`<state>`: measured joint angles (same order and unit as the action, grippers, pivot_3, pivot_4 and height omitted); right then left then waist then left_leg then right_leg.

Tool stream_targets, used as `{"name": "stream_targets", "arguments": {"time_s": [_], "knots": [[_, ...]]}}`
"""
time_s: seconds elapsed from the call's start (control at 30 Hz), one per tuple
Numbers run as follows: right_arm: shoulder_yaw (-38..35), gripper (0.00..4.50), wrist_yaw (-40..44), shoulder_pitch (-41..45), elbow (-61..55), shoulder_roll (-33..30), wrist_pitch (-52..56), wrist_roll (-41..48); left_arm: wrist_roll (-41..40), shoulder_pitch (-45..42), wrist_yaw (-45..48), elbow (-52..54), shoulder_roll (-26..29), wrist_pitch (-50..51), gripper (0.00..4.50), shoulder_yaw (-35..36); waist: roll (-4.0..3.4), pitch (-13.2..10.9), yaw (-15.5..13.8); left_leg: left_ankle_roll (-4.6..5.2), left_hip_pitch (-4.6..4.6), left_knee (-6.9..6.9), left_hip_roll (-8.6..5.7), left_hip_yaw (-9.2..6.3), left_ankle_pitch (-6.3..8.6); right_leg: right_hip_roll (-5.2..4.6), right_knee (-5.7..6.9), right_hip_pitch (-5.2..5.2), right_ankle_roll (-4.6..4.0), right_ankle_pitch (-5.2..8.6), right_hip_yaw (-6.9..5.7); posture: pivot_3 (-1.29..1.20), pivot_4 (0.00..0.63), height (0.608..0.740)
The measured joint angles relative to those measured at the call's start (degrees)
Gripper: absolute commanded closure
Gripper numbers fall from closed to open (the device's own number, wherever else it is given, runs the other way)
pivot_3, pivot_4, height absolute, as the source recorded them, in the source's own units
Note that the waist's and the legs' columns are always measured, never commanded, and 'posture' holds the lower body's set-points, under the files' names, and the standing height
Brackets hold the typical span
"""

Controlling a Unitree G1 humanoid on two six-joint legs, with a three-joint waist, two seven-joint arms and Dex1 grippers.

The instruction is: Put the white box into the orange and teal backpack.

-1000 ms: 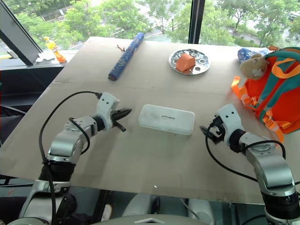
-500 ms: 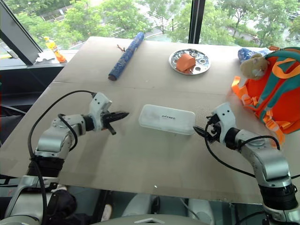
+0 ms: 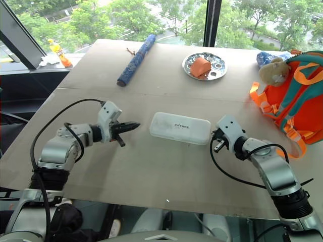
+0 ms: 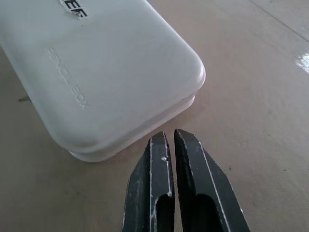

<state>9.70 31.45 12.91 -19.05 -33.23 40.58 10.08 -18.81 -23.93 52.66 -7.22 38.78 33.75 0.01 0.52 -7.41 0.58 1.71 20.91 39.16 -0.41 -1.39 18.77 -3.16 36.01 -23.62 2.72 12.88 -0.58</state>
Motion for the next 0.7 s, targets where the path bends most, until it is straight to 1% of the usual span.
{"name": "stream_targets", "arguments": {"time_s": [0.03, 0.1, 0.17, 0.2, 0.23, 0.3, 0.43, 0.53, 0.6, 0.7], "knots": [[0.23, 4.5, -0.08, 0.0, 0.04, 0.1, -0.14, -0.41, -0.47, -0.11, 0.17, 0.0, 0.0, 0.8, 3.71, 0.0, 0.0, 0.0, 0.04, 0.0, 0.0, 0.0, 0.0, 0.01, 0.0, 0.0, 0.0, 0.0, 0.0, 0.0, 0.0, 0.0, 0.15, 0.731], [0.46, 4.5, -0.42, 0.01, 0.2, 0.72, -0.43, -0.75, -1.74, -0.67, 0.45, 0.0, -0.07, 3.47, 2.74, 0.05, 0.0, 0.0, 0.06, 0.0, -0.01, 0.0, 0.0, 0.0, 0.0, 0.01, 0.01, 0.0, 0.0, 0.0, 0.0, 0.0, 0.15, 0.731], [0.58, 4.5, -0.53, 0.03, 0.23, 1.2, -0.58, -0.9, -3.91, -1.71, 0.92, -0.1, -0.15, 7.39, 1.9, 0.46, 0.0, 0.0, 0.05, 0.0, -0.01, 0.01, 0.0, 0.0, 0.0, 0.01, 0.03, 0.0, 0.0, 0.0, -0.01, 0.0, 0.15, 0.731], [0.58, 4.5, -0.53, 0.06, 0.24, 1.23, -0.6, -0.98, -4.51, -2.25, 0.96, -0.24, -0.2, 8.81, 1.36, 0.79, 0.0, 0.0, 0.04, 0.0, 0.0, 0.02, 0.0, -0.01, 0.0, 0.01, 0.03, 0.0, 0.0, 0.0, -0.01, 0.0, 0.15, 0.731], [0.58, 4.5, -0.55, 0.1, 0.24, 1.24, -0.61, -1.08, -5.68, -3.03, 1.26, -0.73, -0.22, 10.96, 1.02, 1.24, 0.01, 0.0, 0.03, 0.0, 0.0, 0.02, -0.01, -0.01, 0.0, 0.01, 0.04, 0.0, 0.0, 0.0, -0.01, 0.0, 0.15, 0.731], [0.6, 4.5, -0.57, 0.19, 0.24, 1.38, -0.63, -1.29, -8.64, -6.29, 1.59, -3.7, -0.24, 17.48, 0.05, 2.68, 0.01, -0.01, 0.03, 0.0, -0.01, 0.05, -0.1, -0.02, 0.0, 0.04, 0.06, 0.01, 0.01, 0.0, -0.02, 0.0, 0.15, 0.731], [0.64, 4.5, -0.58, 0.33, 0.24, 1.64, -0.66, -1.81, -11.36, -10.14, 1.64, -6.43, -0.21, 25.44, 0.02, 4.01, 0.01, -0.01, 0.23, 0.0, -0.02, 0.03, -0.12, -0.01, 0.0, 0.04, 0.06, 0.0, 0.01, 0.01, -0.01, 0.0, 0.15, 0.731], [0.64, 4.5, -0.59, 0.38, 0.25, 2.0, -0.67, -2.19, -13.46, -11.86, 1.73, -8.49, -1.45, 32.58, 0.02, 3.88, 0.01, -0.01, 0.23, 0.0, -0.01, 0.03, -0.13, -0.02, 0.0, 0.04, 0.06, 0.0, 0.01, 0.01, -0.01, 0.0, 0.15, 0.731], [0.66, 4.5, -0.59, 0.4, 0.25, 2.14, -0.68, -2.45, -13.5, -12.51, 1.03, -9.69, -2.63, 33.95, 0.02, 3.79, 0.02, -0.01, 0.16, -0.01, -0.02, 0.05, -0.12, -0.03, -0.01, 0.04, 0.08, 0.0, 0.01, 0.01, -0.01, 0.0, 0.15, 0.731], [0.67, 4.5, -0.59, 0.42, 0.25, 2.26, -0.69, -2.77, -13.1, -13.46, 0.79, -10.17, -2.8, 34.11, 0.02, 2.86, 0.02, -0.01, 0.13, -0.01, -0.06, 0.05, -0.12, -0.02, -0.01, 0.03, 0.12, 0.01, 0.01, 0.01, 0.02, 0.0, 0.15, 0.731]]}}
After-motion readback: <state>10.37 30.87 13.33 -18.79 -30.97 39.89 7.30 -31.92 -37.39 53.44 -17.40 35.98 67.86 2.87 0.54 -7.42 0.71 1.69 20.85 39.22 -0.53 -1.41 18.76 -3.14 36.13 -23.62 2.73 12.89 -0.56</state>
